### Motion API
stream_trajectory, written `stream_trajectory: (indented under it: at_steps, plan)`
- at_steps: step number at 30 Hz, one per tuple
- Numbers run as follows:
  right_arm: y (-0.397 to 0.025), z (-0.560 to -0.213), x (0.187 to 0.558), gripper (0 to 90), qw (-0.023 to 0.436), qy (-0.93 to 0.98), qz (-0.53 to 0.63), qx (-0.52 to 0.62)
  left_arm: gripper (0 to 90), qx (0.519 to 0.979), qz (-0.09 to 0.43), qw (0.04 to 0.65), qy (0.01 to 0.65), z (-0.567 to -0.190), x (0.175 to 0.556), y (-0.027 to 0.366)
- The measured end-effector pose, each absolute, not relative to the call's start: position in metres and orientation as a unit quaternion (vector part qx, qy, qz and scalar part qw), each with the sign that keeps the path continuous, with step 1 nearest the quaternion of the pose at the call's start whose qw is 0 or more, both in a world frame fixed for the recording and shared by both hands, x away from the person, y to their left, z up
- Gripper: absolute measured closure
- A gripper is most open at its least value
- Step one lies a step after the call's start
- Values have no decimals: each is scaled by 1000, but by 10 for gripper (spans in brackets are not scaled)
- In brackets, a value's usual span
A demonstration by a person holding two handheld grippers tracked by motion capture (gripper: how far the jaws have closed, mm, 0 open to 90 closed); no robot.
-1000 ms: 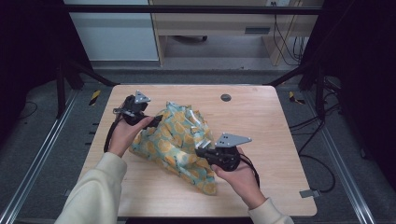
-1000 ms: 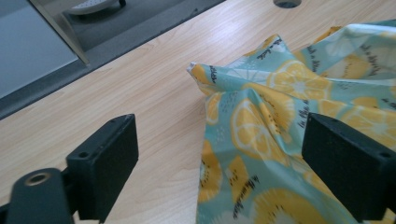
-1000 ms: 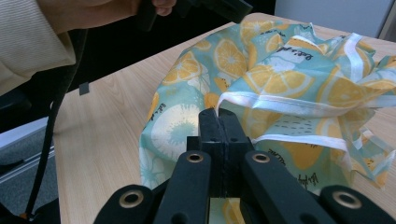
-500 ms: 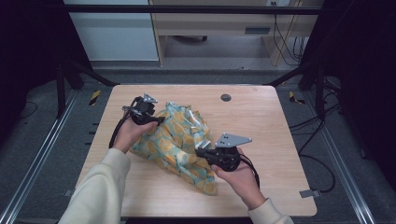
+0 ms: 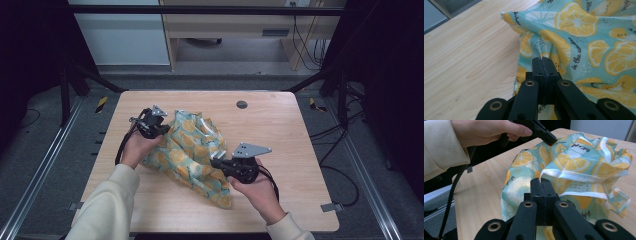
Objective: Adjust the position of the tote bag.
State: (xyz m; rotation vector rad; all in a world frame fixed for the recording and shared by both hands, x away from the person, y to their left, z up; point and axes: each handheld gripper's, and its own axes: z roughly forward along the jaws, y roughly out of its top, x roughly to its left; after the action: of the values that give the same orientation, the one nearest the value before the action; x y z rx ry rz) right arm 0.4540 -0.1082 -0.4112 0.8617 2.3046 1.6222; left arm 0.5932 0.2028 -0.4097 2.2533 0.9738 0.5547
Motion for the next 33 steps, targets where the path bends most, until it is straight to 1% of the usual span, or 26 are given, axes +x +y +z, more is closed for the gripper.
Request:
stream_trajectory:
  at_steps: [1, 8, 9, 14, 19, 23, 26, 33]
  plan:
    - [-110, -411, 453, 900, 100, 778, 547, 293, 900, 848, 220, 311, 369, -408, 589, 205]
    - [-124, -405, 453, 900, 115, 770, 550, 303, 900, 830, 247, 339, 366, -397, 566, 216]
    - [-129, -401, 454, 900, 122, 768, 549, 307, 900, 826, 259, 345, 363, -392, 558, 221]
    - [-143, -392, 452, 900, 142, 769, 539, 313, 900, 812, 292, 357, 359, -385, 538, 233]
    - [-155, -381, 447, 900, 158, 771, 530, 314, 900, 788, 310, 378, 373, -388, 523, 248]
    - [-161, -377, 443, 900, 166, 774, 525, 313, 900, 783, 316, 380, 378, -392, 514, 255]
    - [-165, -375, 438, 900, 170, 774, 524, 314, 900, 776, 332, 378, 379, -398, 501, 264]
    - [-173, -373, 428, 900, 174, 773, 523, 313, 900, 757, 345, 397, 388, -400, 480, 279]
